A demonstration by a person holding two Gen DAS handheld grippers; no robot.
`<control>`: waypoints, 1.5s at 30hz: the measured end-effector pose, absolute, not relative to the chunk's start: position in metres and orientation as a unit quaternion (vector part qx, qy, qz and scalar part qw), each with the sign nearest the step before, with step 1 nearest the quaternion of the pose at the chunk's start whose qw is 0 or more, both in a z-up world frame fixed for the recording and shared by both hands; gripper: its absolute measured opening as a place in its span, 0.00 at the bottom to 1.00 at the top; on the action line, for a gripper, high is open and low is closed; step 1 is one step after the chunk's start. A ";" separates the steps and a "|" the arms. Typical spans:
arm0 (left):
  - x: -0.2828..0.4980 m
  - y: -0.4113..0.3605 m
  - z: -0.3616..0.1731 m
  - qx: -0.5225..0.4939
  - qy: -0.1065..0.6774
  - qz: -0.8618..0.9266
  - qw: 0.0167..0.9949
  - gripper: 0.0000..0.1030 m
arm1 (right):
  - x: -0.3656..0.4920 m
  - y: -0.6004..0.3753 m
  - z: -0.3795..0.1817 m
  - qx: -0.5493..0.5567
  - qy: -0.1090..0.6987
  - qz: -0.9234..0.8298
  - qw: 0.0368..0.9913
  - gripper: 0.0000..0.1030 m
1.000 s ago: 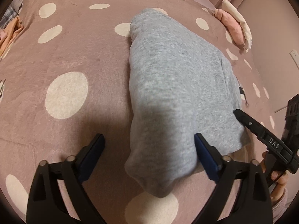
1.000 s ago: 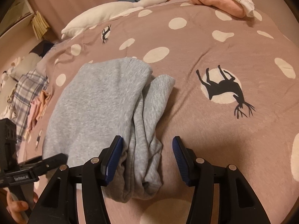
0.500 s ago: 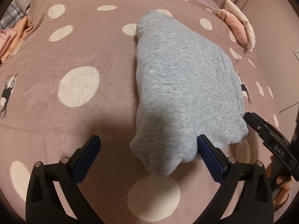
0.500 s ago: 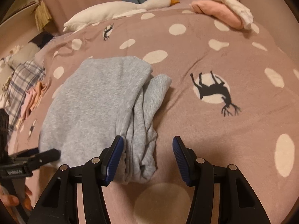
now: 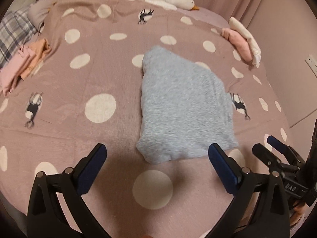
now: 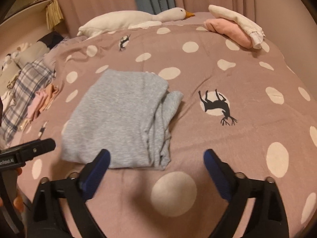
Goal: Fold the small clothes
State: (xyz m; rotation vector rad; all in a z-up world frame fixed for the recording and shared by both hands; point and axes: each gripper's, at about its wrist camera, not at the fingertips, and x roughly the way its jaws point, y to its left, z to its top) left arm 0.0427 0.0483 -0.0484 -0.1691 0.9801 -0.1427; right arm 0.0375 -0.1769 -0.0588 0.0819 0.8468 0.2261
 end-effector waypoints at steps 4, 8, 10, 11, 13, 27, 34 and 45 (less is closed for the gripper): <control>0.027 0.039 -0.030 -0.019 0.459 -0.017 0.888 1.00 | 0.022 -0.162 -0.038 0.003 0.388 0.114 0.915 0.95; 0.020 0.041 -0.024 -0.016 0.449 -0.023 0.893 1.00 | 0.010 -0.153 -0.019 -0.010 0.368 0.120 0.922 0.96; 0.021 0.042 -0.026 -0.019 0.456 -0.026 0.889 1.00 | 0.009 -0.151 -0.016 -0.010 0.363 0.123 0.924 0.98; 0.021 0.042 -0.027 -0.016 0.459 -0.024 0.888 1.00 | 0.011 -0.150 -0.018 -0.011 0.365 0.125 0.922 0.99; 0.021 0.041 -0.030 -0.008 0.464 -0.014 0.886 1.00 | 0.017 -0.149 -0.023 -0.013 0.377 0.120 0.918 0.99; 0.014 0.048 -0.030 -0.010 0.464 0.001 0.886 1.00 | 0.016 -0.138 -0.023 -0.004 0.378 0.136 0.916 0.99; 0.012 0.046 -0.024 -0.007 0.456 0.002 0.890 1.00 | 0.017 -0.137 -0.023 -0.005 0.380 0.138 0.915 0.99; 0.013 0.045 -0.023 -0.011 0.457 -0.001 0.890 1.00 | 0.017 -0.137 -0.023 -0.003 0.379 0.141 0.915 0.99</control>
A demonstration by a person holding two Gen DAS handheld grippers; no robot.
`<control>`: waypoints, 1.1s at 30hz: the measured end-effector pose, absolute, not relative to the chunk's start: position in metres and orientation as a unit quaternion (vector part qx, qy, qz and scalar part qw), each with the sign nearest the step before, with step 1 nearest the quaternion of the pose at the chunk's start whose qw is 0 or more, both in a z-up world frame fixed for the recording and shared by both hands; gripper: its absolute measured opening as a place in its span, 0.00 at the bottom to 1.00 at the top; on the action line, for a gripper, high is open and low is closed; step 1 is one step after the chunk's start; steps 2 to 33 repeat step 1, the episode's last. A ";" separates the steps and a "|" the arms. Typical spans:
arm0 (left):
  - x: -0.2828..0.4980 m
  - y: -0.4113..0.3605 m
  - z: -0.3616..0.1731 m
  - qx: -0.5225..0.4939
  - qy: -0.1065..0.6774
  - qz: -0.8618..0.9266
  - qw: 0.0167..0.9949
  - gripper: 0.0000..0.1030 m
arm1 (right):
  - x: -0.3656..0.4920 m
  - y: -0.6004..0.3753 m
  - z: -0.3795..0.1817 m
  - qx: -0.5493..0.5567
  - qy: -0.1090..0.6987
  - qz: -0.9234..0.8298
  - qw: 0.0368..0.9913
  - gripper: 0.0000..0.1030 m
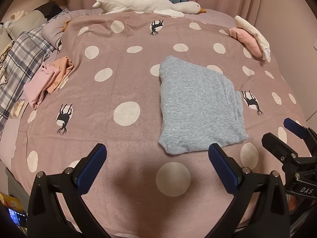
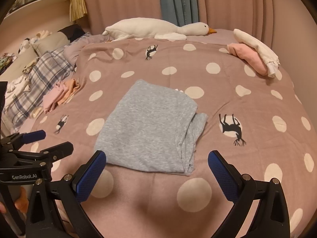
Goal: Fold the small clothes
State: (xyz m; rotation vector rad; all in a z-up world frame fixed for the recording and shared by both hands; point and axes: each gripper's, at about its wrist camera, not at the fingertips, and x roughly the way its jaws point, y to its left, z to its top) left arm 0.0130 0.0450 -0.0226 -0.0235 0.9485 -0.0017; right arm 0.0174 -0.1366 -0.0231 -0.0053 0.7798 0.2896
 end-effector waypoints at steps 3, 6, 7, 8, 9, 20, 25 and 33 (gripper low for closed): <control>0.013 0.045 -0.023 -0.013 0.458 0.001 0.889 1.00 | 0.017 -0.137 -0.023 -0.002 0.379 0.141 0.915 0.99; 0.013 0.045 -0.023 -0.013 0.458 0.001 0.889 1.00 | 0.017 -0.137 -0.023 -0.002 0.379 0.141 0.915 0.99; 0.013 0.045 -0.023 -0.013 0.458 0.001 0.889 1.00 | 0.017 -0.137 -0.023 -0.002 0.379 0.141 0.915 0.99; 0.013 0.045 -0.023 -0.013 0.458 0.001 0.889 1.00 | 0.017 -0.137 -0.023 -0.002 0.379 0.141 0.915 0.99; 0.013 0.045 -0.023 -0.013 0.458 0.001 0.889 1.00 | 0.017 -0.137 -0.023 -0.002 0.379 0.141 0.915 0.99; 0.013 0.045 -0.023 -0.013 0.458 0.001 0.889 1.00 | 0.017 -0.137 -0.023 -0.002 0.379 0.141 0.915 0.99; 0.013 0.045 -0.023 -0.013 0.458 0.001 0.889 1.00 | 0.017 -0.137 -0.023 -0.002 0.379 0.141 0.915 0.99; 0.013 0.045 -0.023 -0.013 0.458 0.001 0.889 1.00 | 0.017 -0.137 -0.023 -0.002 0.379 0.141 0.915 0.99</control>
